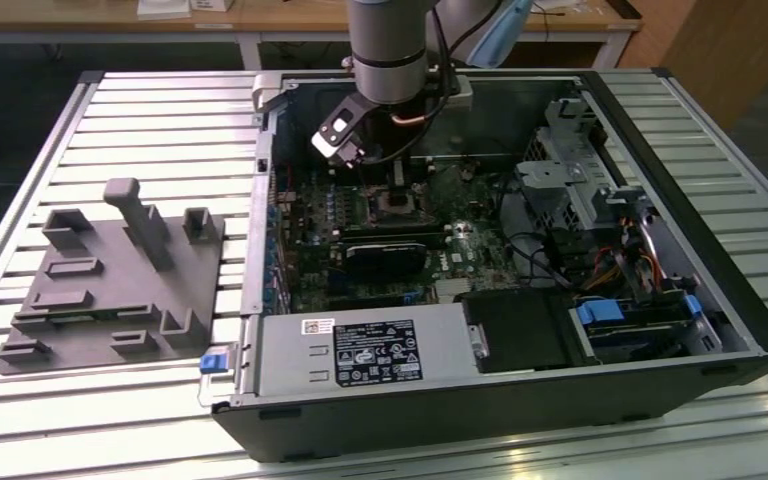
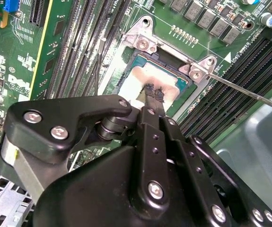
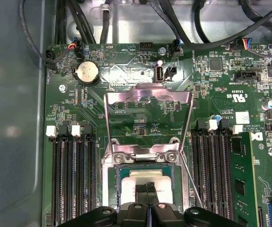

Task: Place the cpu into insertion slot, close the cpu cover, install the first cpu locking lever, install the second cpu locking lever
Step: 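Place the cpu into insertion slot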

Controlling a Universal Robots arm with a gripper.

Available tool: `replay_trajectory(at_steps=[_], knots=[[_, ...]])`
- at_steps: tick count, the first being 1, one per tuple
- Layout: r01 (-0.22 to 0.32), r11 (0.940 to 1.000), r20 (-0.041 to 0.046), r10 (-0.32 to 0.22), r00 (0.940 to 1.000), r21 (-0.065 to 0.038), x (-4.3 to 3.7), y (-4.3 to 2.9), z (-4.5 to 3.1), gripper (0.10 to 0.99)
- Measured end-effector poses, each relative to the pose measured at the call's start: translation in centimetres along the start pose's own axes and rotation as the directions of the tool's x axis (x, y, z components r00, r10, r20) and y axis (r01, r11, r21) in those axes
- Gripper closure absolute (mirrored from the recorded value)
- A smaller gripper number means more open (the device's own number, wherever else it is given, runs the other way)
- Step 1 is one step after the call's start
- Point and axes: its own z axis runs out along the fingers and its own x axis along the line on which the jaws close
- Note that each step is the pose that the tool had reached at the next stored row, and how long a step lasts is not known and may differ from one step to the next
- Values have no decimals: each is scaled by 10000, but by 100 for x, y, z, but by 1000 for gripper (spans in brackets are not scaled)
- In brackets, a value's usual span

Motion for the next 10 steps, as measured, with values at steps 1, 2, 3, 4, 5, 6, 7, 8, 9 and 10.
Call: replay_trajectory(at_steps=[1,2,3,4,5,6,7,8,9,10], knots=[[0,10000,0,0,10000,1,0,0,0,980],[0,10000,-2,0,10000,-1,0,0,-1,980],[-1,10000,-5,1,10000,-4,1,1,-4,980],[-1,10000,-7,1,10000,-5,1,2,-8,980],[0,10000,-3,0,10000,-3,0,2,-15,980],[0,10000,-2,0,10000,-13,-2,8,-67,980],[0,10000,-1,0,10000,-15,-2,10,-86,980],[-1,10000,-1,1,10000,-18,-3,13,-107,980],[-1,10000,-4,1,10000,-25,-3,15,-127,980],[-1,10000,-3,1,10000,-29,-4,18,-150,980]])
